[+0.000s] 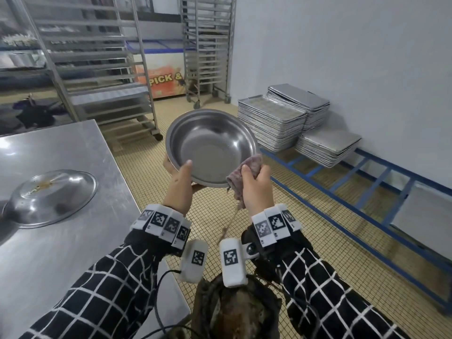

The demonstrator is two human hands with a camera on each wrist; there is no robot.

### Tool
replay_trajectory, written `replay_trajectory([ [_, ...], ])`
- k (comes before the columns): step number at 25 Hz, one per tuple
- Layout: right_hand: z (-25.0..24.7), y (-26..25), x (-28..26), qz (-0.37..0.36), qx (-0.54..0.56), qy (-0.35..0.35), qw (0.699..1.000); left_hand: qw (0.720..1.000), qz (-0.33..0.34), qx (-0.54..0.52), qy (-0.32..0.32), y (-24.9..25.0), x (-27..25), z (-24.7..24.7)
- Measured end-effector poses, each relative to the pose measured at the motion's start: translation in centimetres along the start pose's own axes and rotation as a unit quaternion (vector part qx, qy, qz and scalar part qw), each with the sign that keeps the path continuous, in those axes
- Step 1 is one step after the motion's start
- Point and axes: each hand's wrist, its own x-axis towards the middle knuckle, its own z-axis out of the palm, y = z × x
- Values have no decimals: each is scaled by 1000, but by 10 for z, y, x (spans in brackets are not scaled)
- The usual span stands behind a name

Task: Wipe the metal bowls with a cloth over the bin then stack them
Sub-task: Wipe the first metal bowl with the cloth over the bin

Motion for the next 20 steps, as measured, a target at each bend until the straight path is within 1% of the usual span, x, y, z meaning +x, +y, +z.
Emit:
replay_trajectory([
  [2,-2,0,5,-8,-12,16,1000,999,-7,26,-34,-2,-3,1],
  [4,-13,-4,13,-24,-39,11,999,999,5,-5,-35,8,-3,-5],
  [5,-20,-7,17,-34,-50,-5,998,998,8,-40,-42,14,0,-12],
  [6,-27,-11,19,-49,-64,-30,996,996,12,-59,-66,21,2,-20],
  [7,-33,-15,22,-64,-85,-61,992,992,21,-63,-107,25,6,-28],
  [8,-38,-18,25,-80,-110,-91,987,989,29,-43,-138,31,7,-34],
  [9,-41,-21,28,-93,-128,-116,980,987,34,-25,-155,37,6,-36],
  [10,-43,-21,30,-103,-136,-132,976,988,20,-14,-154,40,4,-37],
  [11,-43,-20,31,-108,-138,-137,975,991,7,-8,-136,41,4,-38],
  [13,-39,-15,28,-113,-133,-121,977,996,-4,11,-91,39,1,-35],
  [15,-34,-6,21,-96,-104,-98,985,998,18,50,-39,35,-4,-27],
  [16,-31,1,17,-76,-87,-99,988,997,30,69,-12,33,-5,-23],
  [17,-28,9,14,-55,-83,-109,989,994,56,99,6,32,-7,-19],
  [18,-25,18,10,-37,-95,-122,987,987,88,138,5,33,-9,-17],
  [20,-21,37,3,-22,-141,-142,980,978,138,156,4,32,-7,-16],
])
